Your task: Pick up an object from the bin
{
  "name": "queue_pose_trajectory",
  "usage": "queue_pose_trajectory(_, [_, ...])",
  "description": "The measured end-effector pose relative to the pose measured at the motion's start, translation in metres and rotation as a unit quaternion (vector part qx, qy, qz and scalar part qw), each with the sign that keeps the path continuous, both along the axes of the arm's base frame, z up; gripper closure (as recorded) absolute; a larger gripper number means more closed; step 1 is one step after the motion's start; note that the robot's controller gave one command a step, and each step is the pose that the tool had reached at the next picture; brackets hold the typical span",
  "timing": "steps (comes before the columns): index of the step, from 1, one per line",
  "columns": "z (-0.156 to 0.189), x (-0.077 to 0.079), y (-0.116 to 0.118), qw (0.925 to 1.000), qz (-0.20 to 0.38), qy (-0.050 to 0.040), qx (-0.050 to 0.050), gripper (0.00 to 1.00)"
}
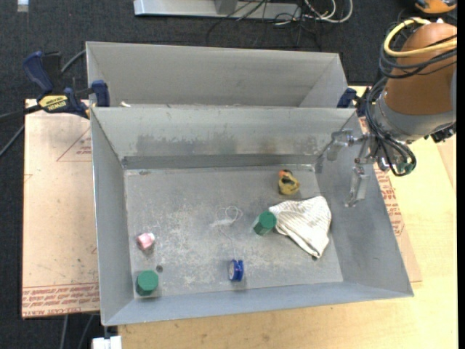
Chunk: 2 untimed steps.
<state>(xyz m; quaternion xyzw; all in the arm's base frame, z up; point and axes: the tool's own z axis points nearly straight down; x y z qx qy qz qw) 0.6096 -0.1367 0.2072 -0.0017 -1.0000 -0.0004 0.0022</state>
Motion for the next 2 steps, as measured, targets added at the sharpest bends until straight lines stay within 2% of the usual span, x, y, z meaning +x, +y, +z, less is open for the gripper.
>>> queue_pose_trajectory(1, [0.005,0.001,0.001,1.0000,0.002,-0.0034,-0.001,0.00])
queue_pose_trajectory(2, [-0.064,0.006,0.010,0.9973,0.073,-0.0034,0.000,0.00])
